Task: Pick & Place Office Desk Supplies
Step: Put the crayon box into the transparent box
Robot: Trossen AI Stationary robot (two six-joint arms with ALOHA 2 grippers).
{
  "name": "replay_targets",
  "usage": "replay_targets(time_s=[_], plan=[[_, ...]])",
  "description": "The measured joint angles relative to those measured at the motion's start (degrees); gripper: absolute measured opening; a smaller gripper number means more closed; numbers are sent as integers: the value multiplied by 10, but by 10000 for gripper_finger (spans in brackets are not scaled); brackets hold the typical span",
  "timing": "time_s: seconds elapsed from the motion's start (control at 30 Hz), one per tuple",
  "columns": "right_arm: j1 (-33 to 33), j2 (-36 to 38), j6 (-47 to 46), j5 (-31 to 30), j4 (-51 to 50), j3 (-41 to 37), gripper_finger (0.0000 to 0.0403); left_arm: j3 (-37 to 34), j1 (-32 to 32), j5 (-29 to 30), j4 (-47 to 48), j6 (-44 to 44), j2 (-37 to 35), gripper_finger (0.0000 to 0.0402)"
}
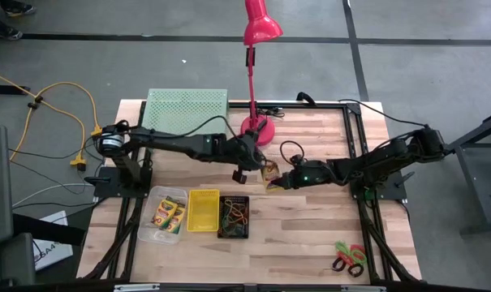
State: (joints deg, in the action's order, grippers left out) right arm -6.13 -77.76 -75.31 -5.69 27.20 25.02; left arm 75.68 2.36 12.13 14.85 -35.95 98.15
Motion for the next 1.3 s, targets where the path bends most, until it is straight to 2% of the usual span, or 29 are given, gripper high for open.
replay_targets(time_s=[0.17,0.5,0.67,0.83,1.3], plan=[[0,0,13,32,37,0,29,0,-54,100,4,-51,-27,90],[7,0,51,96,118,0,29,-1,-144,123,43,-48,-123,90],[27,0,49,136,173,0,29,-10,-193,211,56,-53,-140,90],[52,0,40,169,253,0,29,-11,-246,296,57,-110,-140,90],[67,0,-4,207,328,0,29,-14,-238,314,34,-173,-141,83]])
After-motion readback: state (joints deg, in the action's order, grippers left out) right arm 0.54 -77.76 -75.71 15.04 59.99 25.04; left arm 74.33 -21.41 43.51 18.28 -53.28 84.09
